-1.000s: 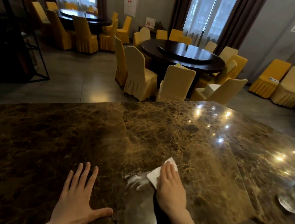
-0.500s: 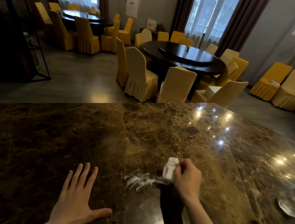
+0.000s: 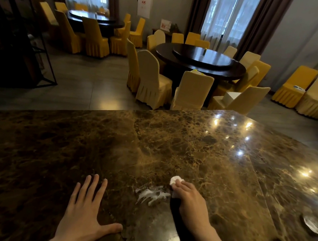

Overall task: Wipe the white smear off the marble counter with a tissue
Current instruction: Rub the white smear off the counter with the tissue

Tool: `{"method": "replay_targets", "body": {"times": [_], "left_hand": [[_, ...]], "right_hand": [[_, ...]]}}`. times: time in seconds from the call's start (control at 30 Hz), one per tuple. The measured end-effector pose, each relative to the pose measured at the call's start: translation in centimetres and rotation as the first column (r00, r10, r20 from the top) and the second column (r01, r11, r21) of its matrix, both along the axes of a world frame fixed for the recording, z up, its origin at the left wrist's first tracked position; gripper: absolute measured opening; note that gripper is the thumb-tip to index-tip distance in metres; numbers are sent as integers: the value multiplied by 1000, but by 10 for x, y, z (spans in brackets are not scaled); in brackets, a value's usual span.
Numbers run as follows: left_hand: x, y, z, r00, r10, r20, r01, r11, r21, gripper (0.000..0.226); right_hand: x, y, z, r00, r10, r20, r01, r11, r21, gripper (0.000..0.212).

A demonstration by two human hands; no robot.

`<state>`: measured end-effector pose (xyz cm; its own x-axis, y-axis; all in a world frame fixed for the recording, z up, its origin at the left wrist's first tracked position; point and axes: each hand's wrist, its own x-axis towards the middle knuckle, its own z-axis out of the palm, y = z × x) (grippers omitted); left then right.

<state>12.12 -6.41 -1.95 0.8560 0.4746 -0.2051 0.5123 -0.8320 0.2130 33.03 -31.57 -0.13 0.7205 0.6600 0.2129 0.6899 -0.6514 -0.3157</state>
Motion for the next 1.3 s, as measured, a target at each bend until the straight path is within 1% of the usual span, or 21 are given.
{"method": "replay_targets", "body": {"times": [0.1,0.17,0.2,0.27,0.33,0.37,0.43,0.53,0.57,0.63,0.7,0.77,0.8,0.83,0.9,0.93,1.03,1.1,1.17,1.23,1.3], "left_hand": [[-1,0,-2,1000,-2,2,2,1000,0,151],[-1,1,-3,1000,-4,-12,4,1000,10,150],[0,1,-4,1000,-2,-16,2,1000,14,150],[0,0,-4,1000,-3,-20,3,1000,25,150],[-1,0,-4,1000,-4,-18,4,1000,30,150],[-1,0,-4,1000,-2,-15,2,1000,28,150],[-1,0,-4,1000,-6,-13,6,999,33,150],[-2,0,-4,1000,-8,-25,9,999,47,149],[-2,0,-5,1000,-2,-22,3,999,42,149],[-1,0,-6,1000,-1,-15,1,999,39,149],[-2,1,-7,1000,-3,-7,3,999,38,149],[-2,1,-8,1000,0,0,0,999,32,148],[-2,1,-8,1000,1,3,-1,999,34,148],[-2,0,-8,1000,1,5,-1,999,35,148],[-2,0,-8,1000,5,12,-5,999,35,148],[-3,0,-7,1000,4,13,-5,999,35,148],[-3,0,-8,1000,3,20,-4,999,32,148],[-2,1,-9,1000,5,28,-6,999,34,147],[-3,1,-9,999,2,33,-3,1000,31,147],[-2,1,-10,999,10,45,-11,1000,25,148],[-2,1,-9,1000,4,25,-5,999,39,148]], "right_hand": [[20,-14,6,978,-201,-54,203,978,36,43],[18,-9,9,962,-267,-50,269,963,31,44],[11,-2,11,968,-248,-45,249,968,24,43],[-9,11,11,989,-137,-55,139,990,35,37],[-23,15,9,999,-15,-48,18,997,69,29],[-22,14,10,998,4,-63,0,997,75,23],[-6,7,12,992,-61,-108,68,996,65,17],[13,-1,15,957,-257,-133,266,962,55,24],[11,1,16,951,-286,-116,293,955,52,23],[-4,8,14,970,-233,-67,235,972,12,16],[-26,17,7,994,-103,-48,101,994,-31,15],[-38,20,6,995,4,-97,-6,1000,-14,12],[-37,19,9,991,12,-130,-8,1000,27,11],[-31,17,14,988,-28,-154,43,995,94,10],[-6,7,23,967,-194,-163,229,944,237,14],[10,0,28,948,-281,-152,313,913,262,17],[44,-25,33,877,-466,-116,479,866,145,17],[49,-33,26,857,-501,-118,506,862,20,15],[39,-30,16,882,-461,-93,458,887,-56,16],[23,-14,12,913,-402,-67,400,915,-46,16],[4,7,12,955,-293,-40,292,956,-41,15]]}}
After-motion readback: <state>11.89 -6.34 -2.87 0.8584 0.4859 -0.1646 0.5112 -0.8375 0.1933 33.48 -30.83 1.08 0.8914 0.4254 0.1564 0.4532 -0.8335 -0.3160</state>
